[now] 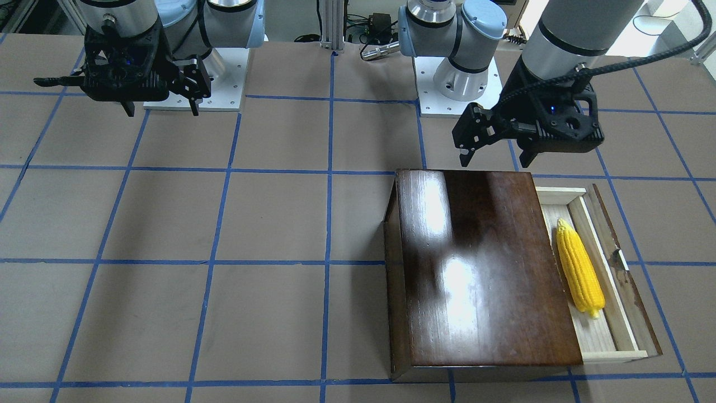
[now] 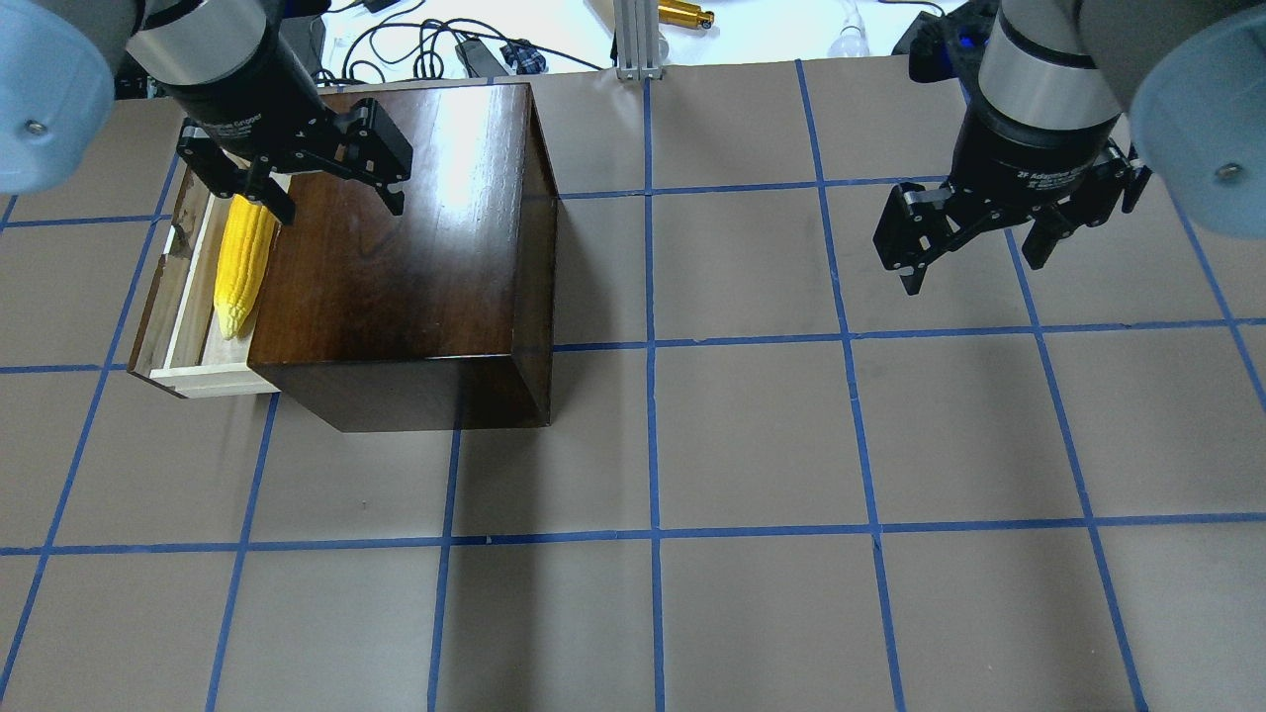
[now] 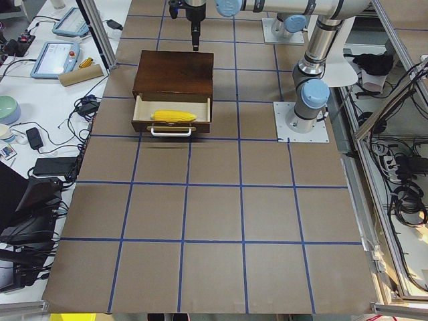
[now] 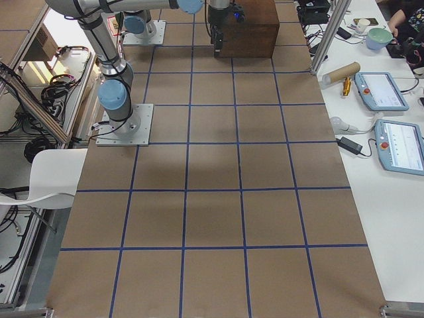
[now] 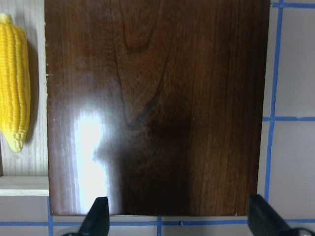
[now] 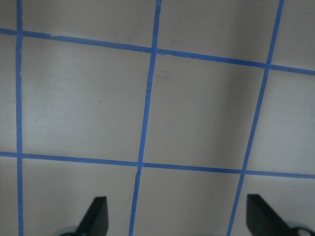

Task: Open drawer and put corn inside

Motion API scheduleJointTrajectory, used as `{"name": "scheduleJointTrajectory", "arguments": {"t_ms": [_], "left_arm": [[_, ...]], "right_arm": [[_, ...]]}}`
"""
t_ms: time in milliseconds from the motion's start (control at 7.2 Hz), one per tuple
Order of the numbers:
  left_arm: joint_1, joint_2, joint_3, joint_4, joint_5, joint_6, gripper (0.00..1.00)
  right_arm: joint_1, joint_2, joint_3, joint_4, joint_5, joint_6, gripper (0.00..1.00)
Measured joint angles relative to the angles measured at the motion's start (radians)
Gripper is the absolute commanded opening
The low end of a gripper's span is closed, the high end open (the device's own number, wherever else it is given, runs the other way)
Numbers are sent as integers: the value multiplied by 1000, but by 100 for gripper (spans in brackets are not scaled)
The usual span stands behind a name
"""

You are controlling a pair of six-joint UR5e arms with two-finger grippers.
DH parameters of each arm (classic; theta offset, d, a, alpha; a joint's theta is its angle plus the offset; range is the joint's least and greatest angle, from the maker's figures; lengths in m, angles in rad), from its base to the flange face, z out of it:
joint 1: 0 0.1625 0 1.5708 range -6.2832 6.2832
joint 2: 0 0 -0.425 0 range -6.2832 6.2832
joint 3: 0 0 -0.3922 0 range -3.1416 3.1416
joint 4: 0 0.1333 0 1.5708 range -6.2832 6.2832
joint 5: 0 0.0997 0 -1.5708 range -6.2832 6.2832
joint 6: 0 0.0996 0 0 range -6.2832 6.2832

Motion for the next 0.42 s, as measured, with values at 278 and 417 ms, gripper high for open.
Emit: {"name": "scheduleJointTrajectory", "arguments": {"t_ms": [278,417], "left_arm": [[-1,9,-5,-2,0,0,100],[-1,14,-8,-4,1,1,100]], "right_arm": [[0,0,0,0,-1,1,100],[0,-1,0,0,-1,0,100]]}}
